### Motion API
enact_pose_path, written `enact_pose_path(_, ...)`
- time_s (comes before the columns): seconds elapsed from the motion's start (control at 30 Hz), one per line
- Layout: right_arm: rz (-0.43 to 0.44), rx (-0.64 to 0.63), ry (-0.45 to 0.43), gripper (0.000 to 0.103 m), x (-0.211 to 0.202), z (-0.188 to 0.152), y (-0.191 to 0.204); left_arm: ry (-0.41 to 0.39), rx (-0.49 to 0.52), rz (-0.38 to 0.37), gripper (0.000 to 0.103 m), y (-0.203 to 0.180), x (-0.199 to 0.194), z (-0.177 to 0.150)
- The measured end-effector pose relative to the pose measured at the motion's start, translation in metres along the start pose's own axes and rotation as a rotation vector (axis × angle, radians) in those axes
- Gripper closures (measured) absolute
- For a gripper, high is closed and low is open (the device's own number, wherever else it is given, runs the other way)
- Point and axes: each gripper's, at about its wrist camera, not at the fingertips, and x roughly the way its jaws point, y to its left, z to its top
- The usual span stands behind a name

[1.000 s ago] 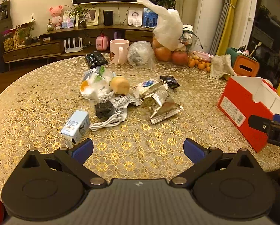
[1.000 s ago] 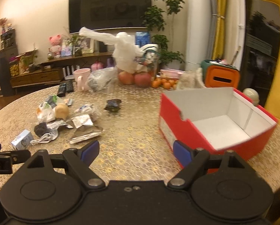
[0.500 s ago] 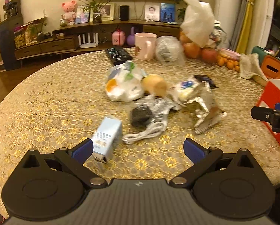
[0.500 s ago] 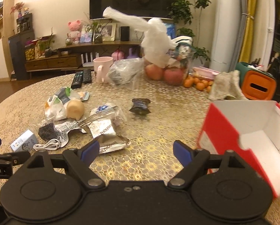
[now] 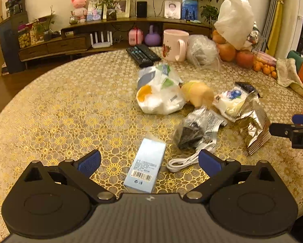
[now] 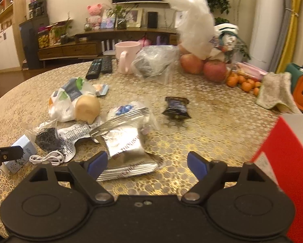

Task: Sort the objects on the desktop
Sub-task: 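Grasp the white-blue box with the left tool while the right tool grasps the silver foil bag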

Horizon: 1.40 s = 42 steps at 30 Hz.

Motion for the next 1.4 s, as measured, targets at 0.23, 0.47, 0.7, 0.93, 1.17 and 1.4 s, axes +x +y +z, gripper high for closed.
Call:
enact_pose_path(0.23,0.042,-0.071,0.025,0.018,0.022,0.006,0.014,0.024,0.009,-0.007,0.001,0.002,0.014,-0.007)
enact_pose_path(0.47,0.057,-0.079,0.055,0.020,0.039,0.008,0.015,0.033,0.003,-0.027,0.008,0.004,0.022,-0.011)
enact_pose_path(0.7,0.044,-0.074,0.061,0.042,0.044,0.006,0.013,0.030,-0.015,-0.044,0.033,0.005,0.023,-0.013)
enact_pose_path(0.93,0.050,-0.080,0.046,0.054,0.039,0.007,0.016,0.018,-0.032,-0.048,0.051,0.006,0.019,-0.013)
enact_pose_path(1.17,0.054,-0.056,0.045,0.057,0.034,0.008,0.011,0.018,-0.080,-0.047,0.070,0.014,0.015,-0.013)
enact_pose_path(1.4,0.044,-0.036,0.036,0.058,0.020,0.004,0.007,0.028,-0.082,-0.033,0.074,0.011,0.008,-0.016)
